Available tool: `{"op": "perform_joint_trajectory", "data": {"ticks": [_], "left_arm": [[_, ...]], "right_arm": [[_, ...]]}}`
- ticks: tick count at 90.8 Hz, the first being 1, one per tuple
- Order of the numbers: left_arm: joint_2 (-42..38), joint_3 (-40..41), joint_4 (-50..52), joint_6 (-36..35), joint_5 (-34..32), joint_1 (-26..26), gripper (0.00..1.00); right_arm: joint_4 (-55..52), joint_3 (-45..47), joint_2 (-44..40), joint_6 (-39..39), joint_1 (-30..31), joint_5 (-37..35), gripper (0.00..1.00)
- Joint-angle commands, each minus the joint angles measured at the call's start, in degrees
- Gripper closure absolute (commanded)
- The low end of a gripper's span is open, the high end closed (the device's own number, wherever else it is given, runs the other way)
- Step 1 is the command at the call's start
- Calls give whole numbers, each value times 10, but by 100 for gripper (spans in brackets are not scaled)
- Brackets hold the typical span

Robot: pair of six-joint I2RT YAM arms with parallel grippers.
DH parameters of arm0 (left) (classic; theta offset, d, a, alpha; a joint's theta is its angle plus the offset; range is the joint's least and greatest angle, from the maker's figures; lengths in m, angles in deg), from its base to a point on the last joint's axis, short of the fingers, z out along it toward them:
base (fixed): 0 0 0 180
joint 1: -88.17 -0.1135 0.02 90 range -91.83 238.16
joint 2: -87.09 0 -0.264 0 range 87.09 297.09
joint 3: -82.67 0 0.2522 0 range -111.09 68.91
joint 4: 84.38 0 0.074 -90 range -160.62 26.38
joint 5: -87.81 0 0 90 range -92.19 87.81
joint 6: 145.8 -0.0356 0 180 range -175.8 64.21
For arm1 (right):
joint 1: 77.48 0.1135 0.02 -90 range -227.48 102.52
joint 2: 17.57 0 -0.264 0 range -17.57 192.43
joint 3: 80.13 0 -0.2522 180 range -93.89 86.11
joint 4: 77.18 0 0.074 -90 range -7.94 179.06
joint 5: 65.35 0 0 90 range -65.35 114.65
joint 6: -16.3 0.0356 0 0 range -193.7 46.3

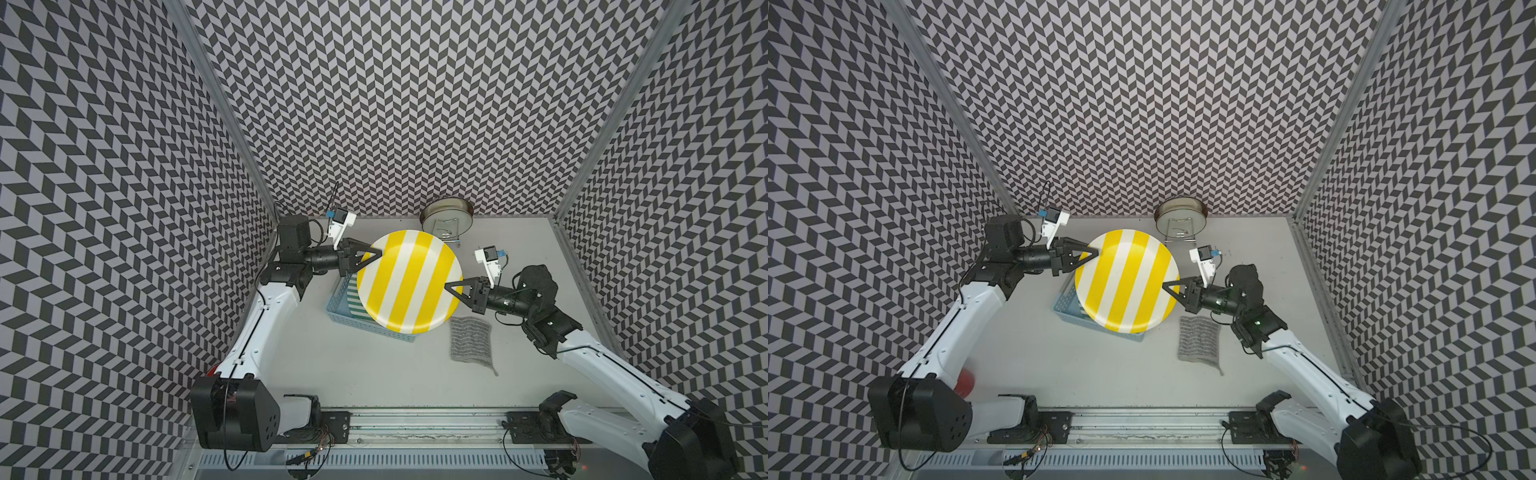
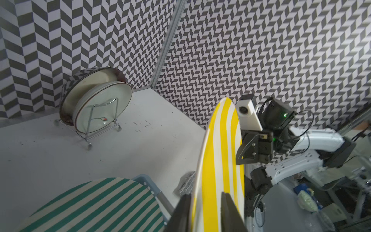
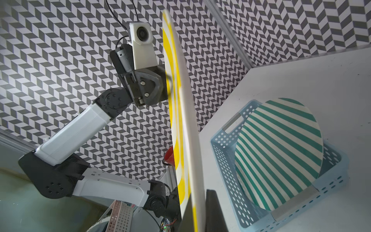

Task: Wipe the wet plate dry
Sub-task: Place the plate at the center of the board.

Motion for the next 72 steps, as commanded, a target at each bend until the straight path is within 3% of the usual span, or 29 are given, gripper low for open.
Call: {"op": "perform_joint_trajectory", "data": {"ticks": [1, 3, 6, 37, 58, 72], "left_arm": [[-16, -41, 34, -31, -35, -3, 9], [-17, -45, 39, -35, -49, -6, 2], [-19, -49, 45, -41, -70, -10, 0], [-28, -34, 70, -85, -285, -95, 0], [-38, 25, 81, -143, -371, -125, 0], [-34, 71, 70, -151, -393, -136, 0]], "right_arm": [[18, -9, -21, 44, -46, -113, 100], [16, -8, -22, 46, -49, -117, 100], [11, -3, -29, 65, -76, -135, 100], [-11, 90, -102, 253, -279, -253, 100], [31, 150, -73, 335, -314, -316, 100], [79, 191, -55, 364, -326, -376, 100]]}}
